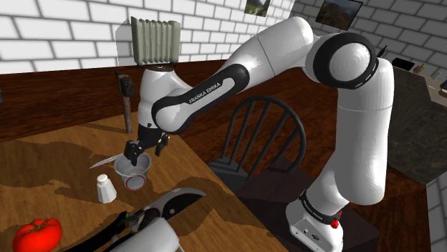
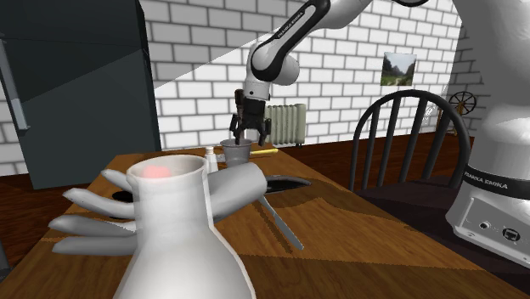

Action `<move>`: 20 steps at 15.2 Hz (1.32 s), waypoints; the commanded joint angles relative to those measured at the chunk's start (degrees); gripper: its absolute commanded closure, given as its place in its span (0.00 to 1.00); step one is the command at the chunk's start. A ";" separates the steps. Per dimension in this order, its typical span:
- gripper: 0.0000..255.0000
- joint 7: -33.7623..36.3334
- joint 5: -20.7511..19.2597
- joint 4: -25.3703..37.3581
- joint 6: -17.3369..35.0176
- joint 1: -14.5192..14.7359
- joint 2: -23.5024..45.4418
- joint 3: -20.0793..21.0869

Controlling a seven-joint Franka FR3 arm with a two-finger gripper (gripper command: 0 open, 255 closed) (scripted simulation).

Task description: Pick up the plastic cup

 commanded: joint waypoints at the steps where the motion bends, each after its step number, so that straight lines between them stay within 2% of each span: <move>1: 0.00 0.13 -0.49 -0.16 1.48 0.29 1.34 -0.38; 3: 0.00 0.13 -0.49 -0.16 1.48 0.30 1.34 -0.38; 4: 1.00 0.13 -0.51 -0.01 1.40 0.32 1.42 -0.40; 13: 1.00 0.13 -0.49 -0.16 1.48 0.30 1.34 -0.38; 20: 1.00 -0.24 0.84 0.44 -2.58 -0.52 -2.26 0.62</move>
